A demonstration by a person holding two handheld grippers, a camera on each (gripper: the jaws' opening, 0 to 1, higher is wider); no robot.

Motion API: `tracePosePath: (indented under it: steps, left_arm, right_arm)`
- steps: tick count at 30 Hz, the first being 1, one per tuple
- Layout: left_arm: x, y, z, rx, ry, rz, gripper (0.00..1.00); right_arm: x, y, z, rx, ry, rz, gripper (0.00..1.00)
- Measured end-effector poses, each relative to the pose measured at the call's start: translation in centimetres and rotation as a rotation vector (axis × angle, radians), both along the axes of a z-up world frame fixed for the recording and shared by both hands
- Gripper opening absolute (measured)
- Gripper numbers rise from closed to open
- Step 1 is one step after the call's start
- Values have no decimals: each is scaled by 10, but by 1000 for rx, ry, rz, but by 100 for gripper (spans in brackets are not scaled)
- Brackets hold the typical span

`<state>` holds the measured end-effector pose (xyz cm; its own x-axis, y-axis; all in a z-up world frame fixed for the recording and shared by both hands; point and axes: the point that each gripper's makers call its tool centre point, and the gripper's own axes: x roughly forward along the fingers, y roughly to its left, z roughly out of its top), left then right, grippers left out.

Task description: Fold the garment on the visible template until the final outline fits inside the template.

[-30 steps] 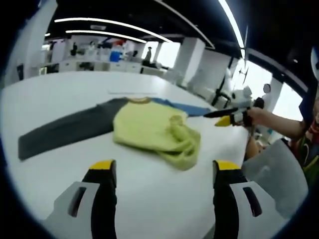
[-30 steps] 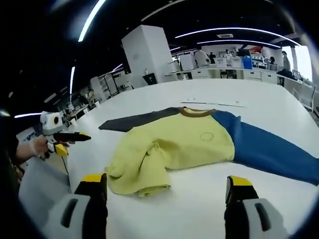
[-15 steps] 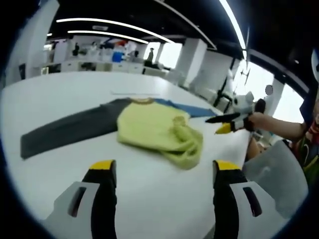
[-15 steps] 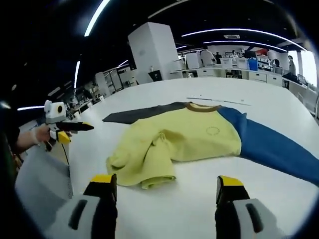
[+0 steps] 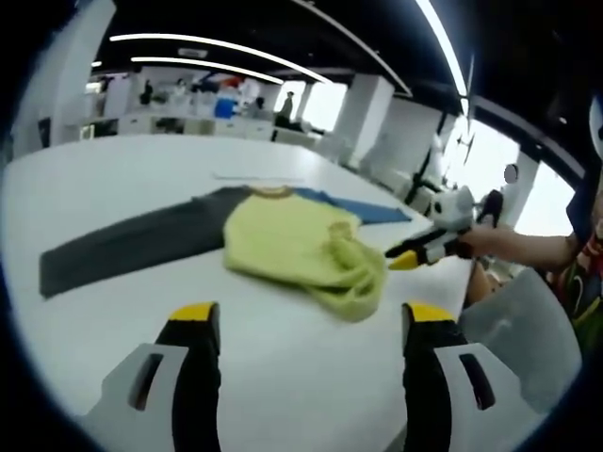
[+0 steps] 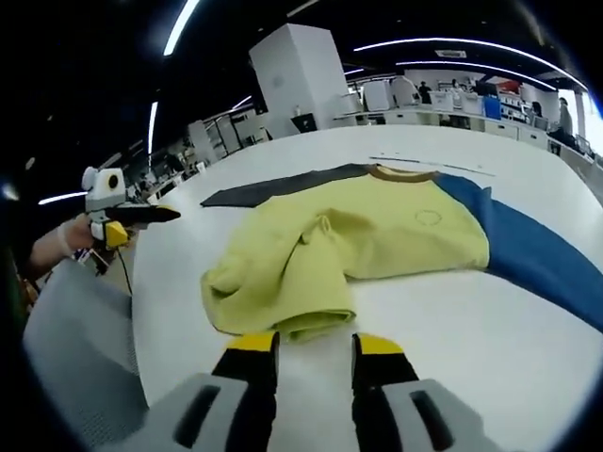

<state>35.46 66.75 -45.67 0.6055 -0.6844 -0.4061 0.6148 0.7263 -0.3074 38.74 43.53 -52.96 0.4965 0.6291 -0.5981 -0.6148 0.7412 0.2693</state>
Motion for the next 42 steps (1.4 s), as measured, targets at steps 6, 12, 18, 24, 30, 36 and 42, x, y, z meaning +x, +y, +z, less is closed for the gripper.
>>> tracePosePath:
  steps: [6, 12, 18, 24, 30, 36, 42]
  left_arm:
    - [2, 4, -1, -1, 1, 5, 75]
    - [2, 4, -2, 0, 3, 1, 75]
    - [2, 5, -4, 2, 9, 1, 75]
    - [1, 4, -5, 7, 10, -1, 74]
    - [2, 4, -4, 10, 5, -7, 74]
    - [1, 1, -2, 8, -1, -14, 74]
    - [0, -1, -2, 10, -1, -17, 74]
  right_arm:
    - [3, 7, 0, 38, 14, -11, 19]
    - [1, 17, -5, 53, 38, 1, 12]
    - [-1, 19, -8, 55, 49, 7, 0]
    - [-2, 16, -3, 49, 37, 2, 0]
    - [-2, -1, 13, 41, -8, -9, 0]
    - [-7, -32, 27, 15, -36, -41, 0]
    - [-18, -59, 38, -25, -54, -54, 0]
